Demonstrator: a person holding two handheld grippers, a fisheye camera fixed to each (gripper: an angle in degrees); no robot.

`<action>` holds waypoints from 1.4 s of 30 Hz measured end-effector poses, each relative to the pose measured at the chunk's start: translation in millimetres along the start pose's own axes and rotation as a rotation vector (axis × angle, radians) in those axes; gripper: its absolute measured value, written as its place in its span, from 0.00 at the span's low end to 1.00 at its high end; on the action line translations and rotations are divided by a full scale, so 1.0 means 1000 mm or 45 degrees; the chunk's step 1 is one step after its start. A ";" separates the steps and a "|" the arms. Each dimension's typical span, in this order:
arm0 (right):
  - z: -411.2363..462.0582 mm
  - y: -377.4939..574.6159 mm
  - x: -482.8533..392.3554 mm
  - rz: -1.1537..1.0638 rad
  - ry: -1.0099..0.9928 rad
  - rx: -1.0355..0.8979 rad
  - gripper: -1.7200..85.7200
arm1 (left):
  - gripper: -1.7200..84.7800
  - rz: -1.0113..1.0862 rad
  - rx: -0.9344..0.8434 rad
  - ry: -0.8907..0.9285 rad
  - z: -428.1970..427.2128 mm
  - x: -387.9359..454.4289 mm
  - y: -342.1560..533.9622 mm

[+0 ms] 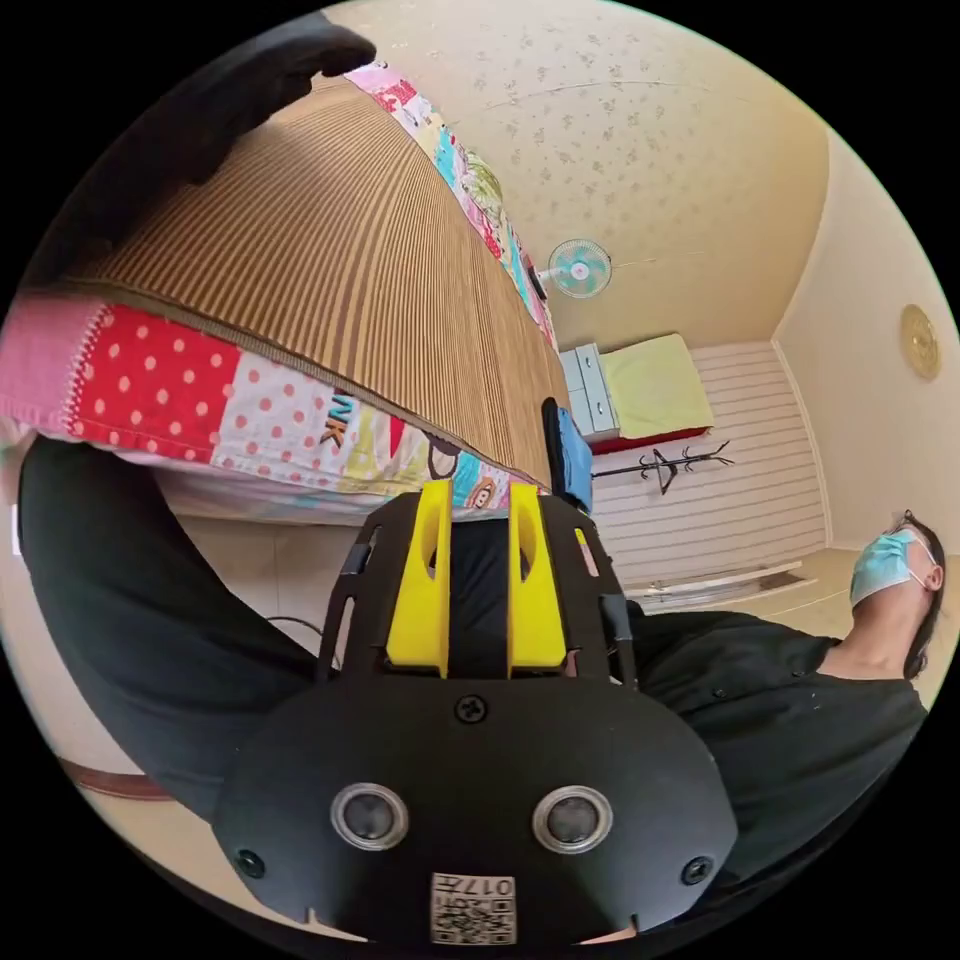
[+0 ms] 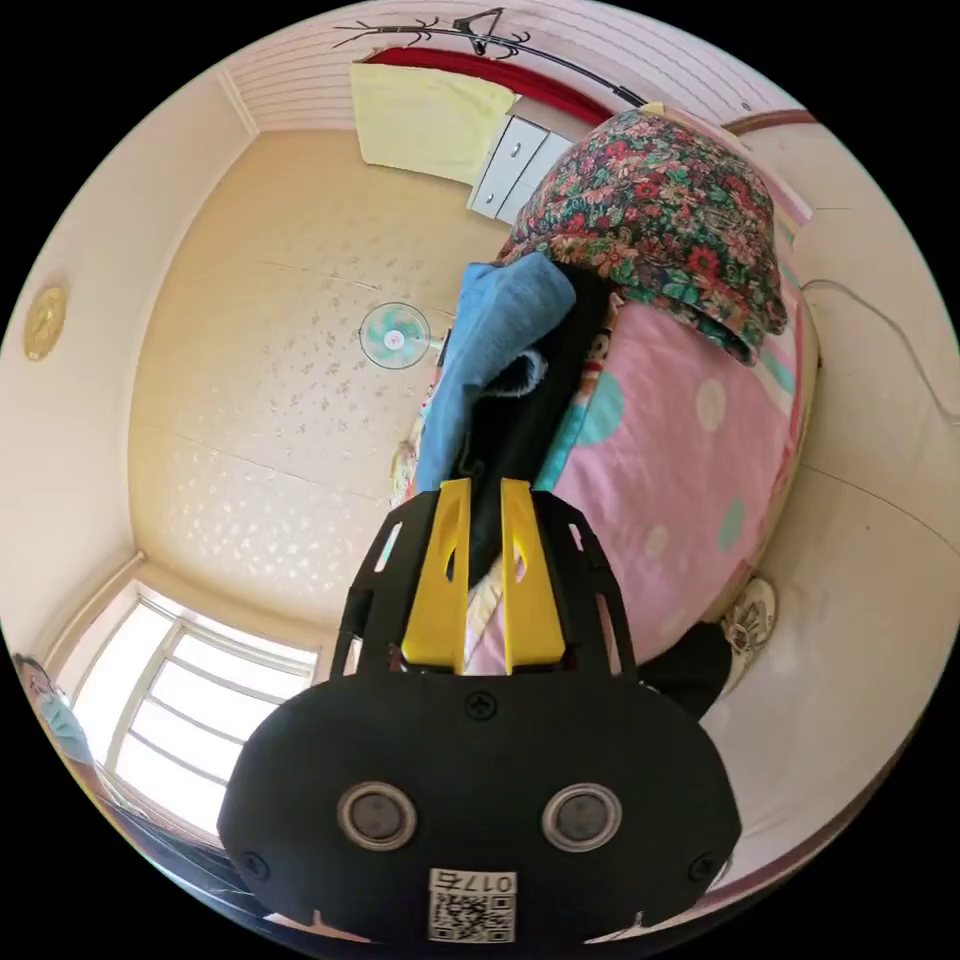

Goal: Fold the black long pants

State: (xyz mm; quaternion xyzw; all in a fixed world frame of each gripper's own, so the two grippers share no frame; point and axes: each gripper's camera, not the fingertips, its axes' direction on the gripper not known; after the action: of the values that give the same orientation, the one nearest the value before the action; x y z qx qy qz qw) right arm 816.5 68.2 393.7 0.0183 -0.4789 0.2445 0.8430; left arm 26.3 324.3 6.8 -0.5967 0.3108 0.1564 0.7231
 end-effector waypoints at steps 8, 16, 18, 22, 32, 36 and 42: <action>-0.016 0.151 -0.069 -0.408 0.177 -0.252 0.03 | 0.14 0.221 0.565 -0.749 -0.116 0.080 0.008; 0.022 0.242 -0.143 -0.698 -0.237 -0.402 0.03 | 0.18 -0.035 0.934 -0.989 -0.196 0.042 0.003; 0.031 0.257 -0.149 -0.719 -0.250 -0.442 0.03 | 0.18 -0.143 0.879 -0.995 -0.194 0.019 -0.004; 0.035 0.283 -0.151 -0.758 -0.181 -0.490 0.03 | 0.09 -0.273 0.794 -0.930 -0.178 0.006 -0.009; 0.009 0.318 -0.130 -0.703 -0.243 -0.463 0.03 | 0.07 0.423 0.741 -0.129 -0.072 0.145 -0.088; -0.005 0.335 -0.123 -0.717 -0.226 -0.466 0.03 | 0.07 0.698 0.349 -0.178 0.075 0.222 -0.088; -0.013 0.354 -0.109 -0.745 -0.076 -0.581 0.03 | 0.08 0.776 -0.229 -0.051 0.268 0.222 0.008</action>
State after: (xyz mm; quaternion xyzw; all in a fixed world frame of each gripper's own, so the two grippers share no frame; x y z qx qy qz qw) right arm 629.1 339.9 225.7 -0.0268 -0.5200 -0.1203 0.8452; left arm 260.6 551.4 -114.8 -0.5345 0.4459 0.4043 0.5934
